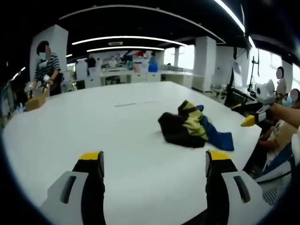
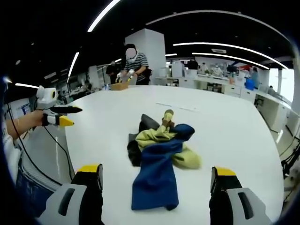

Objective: Fold the garment on the visible template until the final outline fits inside the template.

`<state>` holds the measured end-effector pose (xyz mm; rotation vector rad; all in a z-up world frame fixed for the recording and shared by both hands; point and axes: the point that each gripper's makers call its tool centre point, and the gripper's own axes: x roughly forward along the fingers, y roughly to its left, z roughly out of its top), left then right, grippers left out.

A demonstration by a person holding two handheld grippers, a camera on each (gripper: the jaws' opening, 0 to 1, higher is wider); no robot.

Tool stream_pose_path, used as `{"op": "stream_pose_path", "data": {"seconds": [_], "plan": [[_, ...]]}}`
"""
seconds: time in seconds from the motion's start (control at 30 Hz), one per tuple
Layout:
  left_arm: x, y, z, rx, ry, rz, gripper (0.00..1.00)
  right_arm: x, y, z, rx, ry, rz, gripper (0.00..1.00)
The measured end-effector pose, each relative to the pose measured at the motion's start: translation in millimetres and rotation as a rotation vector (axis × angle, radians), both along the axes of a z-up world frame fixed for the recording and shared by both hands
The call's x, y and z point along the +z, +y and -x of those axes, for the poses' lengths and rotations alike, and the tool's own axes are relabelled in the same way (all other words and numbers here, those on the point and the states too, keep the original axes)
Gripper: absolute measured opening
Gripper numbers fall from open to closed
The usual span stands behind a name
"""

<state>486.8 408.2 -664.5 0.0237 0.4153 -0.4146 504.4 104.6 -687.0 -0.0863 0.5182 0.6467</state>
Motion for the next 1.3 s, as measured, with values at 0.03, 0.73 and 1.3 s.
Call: {"op": "stream_pose_path", "data": {"seconds": [0.03, 0.73, 1.3], "plan": [[1.7, -1, -0.5, 0.003, -0.005, 0.008, 0.86, 0.1, 0, 0, 0.001, -0.001, -0.001, 0.94], [22.6, -9, -32.8, -0.054, -0.051, 0.060, 0.69, 7.0, 4, -33, 0.029, -0.011, -0.041, 0.75], [15.7, -48, -68.3, -0.211, -0.037, 0.016, 0.56, 12.9, 4, -72, 0.069, -0.036, -0.011, 0.45]]}}
